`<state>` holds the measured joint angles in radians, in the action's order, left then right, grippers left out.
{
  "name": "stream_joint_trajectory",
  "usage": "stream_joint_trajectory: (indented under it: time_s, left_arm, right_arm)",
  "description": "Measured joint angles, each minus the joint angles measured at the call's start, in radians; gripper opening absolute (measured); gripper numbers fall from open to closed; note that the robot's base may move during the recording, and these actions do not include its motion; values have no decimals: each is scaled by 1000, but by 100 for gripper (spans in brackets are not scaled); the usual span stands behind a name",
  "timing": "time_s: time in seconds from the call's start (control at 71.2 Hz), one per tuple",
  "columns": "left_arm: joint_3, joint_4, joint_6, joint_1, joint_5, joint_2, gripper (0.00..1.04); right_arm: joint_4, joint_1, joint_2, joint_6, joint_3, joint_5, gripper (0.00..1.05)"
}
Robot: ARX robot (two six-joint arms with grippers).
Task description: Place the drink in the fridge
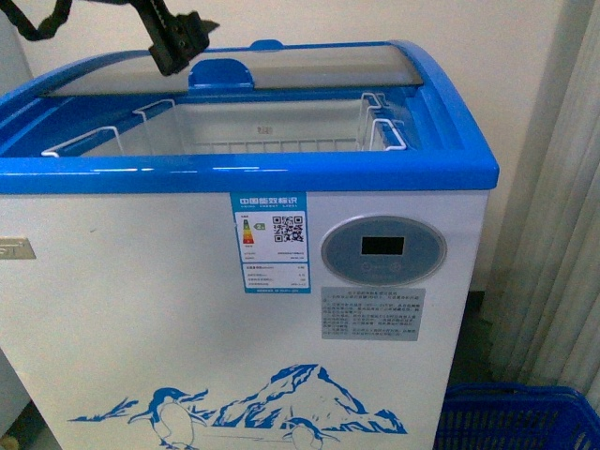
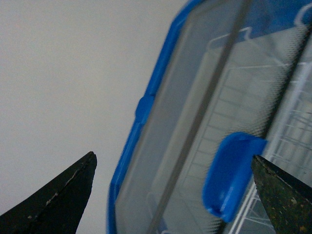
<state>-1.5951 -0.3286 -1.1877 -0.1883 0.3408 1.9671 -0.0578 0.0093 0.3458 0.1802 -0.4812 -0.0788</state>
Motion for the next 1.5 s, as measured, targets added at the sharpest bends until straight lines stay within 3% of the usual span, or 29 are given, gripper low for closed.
stream_joint_trajectory:
  time_s: [0.155,1.012,1.503]
  left_arm:
    - [12,39,-120,-16,51,16,97]
    - [-347,134,-339,-2,-36,267,97]
    - [-704,139,-359,-8,-205,476,97]
  right_arm:
    - [0,0,0,0,0,-1,37]
    - [0,0,0,0,0,0,37]
    - [0,0,0,0,0,0,37]
